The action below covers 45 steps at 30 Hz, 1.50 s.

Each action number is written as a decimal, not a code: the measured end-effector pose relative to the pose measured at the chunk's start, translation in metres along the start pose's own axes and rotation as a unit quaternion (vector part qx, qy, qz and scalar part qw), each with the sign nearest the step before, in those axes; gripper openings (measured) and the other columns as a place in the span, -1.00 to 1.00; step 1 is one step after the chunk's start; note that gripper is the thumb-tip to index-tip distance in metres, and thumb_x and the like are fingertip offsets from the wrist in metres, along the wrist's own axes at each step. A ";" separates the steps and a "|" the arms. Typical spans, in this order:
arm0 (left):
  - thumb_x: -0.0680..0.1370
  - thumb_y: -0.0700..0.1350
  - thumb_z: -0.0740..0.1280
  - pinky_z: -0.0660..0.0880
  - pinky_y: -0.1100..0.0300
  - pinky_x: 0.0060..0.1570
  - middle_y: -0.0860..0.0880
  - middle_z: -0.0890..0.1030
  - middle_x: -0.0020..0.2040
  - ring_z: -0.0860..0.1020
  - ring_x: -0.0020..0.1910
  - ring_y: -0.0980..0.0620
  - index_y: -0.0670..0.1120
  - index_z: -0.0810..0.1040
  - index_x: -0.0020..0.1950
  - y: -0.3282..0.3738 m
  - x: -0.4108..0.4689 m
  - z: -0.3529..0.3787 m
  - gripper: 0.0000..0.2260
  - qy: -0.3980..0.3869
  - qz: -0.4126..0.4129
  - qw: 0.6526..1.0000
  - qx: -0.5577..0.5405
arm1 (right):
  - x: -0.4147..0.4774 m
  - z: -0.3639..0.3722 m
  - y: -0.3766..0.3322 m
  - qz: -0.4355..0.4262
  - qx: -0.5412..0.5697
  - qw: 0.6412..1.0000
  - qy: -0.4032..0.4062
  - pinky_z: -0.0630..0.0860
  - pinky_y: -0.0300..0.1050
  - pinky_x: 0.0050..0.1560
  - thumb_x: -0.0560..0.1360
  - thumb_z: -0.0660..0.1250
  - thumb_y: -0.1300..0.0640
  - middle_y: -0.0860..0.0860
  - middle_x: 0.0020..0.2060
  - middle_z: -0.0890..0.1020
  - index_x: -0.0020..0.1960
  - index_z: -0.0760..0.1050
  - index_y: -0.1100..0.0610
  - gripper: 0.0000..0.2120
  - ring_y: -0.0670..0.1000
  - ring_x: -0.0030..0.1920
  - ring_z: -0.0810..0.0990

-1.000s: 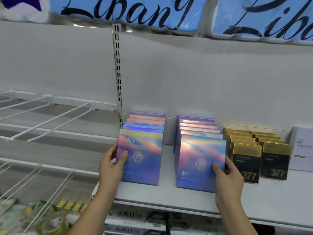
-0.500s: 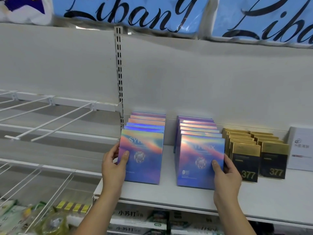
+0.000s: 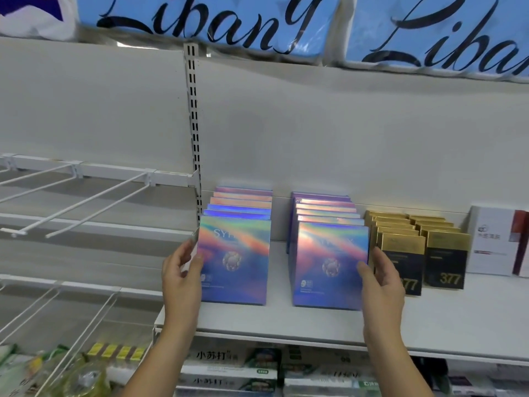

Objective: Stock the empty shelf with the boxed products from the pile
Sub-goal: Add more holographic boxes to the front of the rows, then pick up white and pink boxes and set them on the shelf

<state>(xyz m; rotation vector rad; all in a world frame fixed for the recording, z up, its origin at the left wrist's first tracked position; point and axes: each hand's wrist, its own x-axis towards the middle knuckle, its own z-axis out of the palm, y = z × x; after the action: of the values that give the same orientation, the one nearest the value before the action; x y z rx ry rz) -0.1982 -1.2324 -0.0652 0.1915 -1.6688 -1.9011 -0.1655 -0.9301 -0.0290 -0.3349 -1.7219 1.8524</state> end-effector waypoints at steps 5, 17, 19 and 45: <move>0.48 0.12 0.37 0.41 0.13 0.29 0.10 0.52 0.39 0.48 0.36 0.12 0.23 0.47 0.40 0.037 -0.027 -0.003 -0.53 -0.151 0.085 0.985 0.016 | -0.037 -0.015 -0.036 -0.089 -0.034 0.990 -0.100 0.48 -0.21 0.14 0.59 0.36 0.16 -0.19 0.37 0.52 0.37 0.43 -0.22 -0.56 -0.16 0.36 0.49; 0.50 0.14 0.29 0.33 0.16 0.39 0.14 0.42 0.51 0.38 0.48 0.09 0.05 0.34 0.52 0.045 -0.125 0.083 -0.42 -0.390 0.102 0.915 -0.019 | -0.073 -0.112 -0.063 -0.122 -0.076 0.985 -0.091 0.41 -0.15 0.36 0.59 0.35 0.26 -0.20 0.37 0.54 0.45 0.42 -0.09 -0.51 -0.19 0.39 0.47; 0.51 0.14 0.28 0.32 0.13 0.38 0.11 0.41 0.51 0.38 0.49 0.08 0.05 0.34 0.53 0.051 -0.152 0.108 -0.41 -0.410 0.107 0.905 -0.023 | -0.074 -0.144 -0.072 -0.121 -0.079 0.987 -0.070 0.39 -0.12 0.39 0.61 0.32 0.26 -0.22 0.37 0.54 0.45 0.40 -0.10 -0.52 -0.21 0.40 0.46; 0.51 0.14 0.27 0.37 -0.04 0.43 0.21 0.50 0.40 0.41 0.44 0.16 0.10 0.42 0.47 0.064 -0.578 0.530 -0.49 -0.596 0.012 0.796 -0.104 | 0.029 -0.663 -0.079 -0.079 -0.122 0.977 0.155 0.37 0.05 0.46 0.61 0.33 0.23 -0.20 0.35 0.55 0.45 0.43 -0.08 -0.54 -0.21 0.40 0.45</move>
<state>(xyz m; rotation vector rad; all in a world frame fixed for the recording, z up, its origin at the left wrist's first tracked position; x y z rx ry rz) 0.0401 -0.4826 -0.0546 -1.3896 -2.0600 -2.2984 0.1950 -0.3674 -0.0358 -0.5370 -1.7024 1.3960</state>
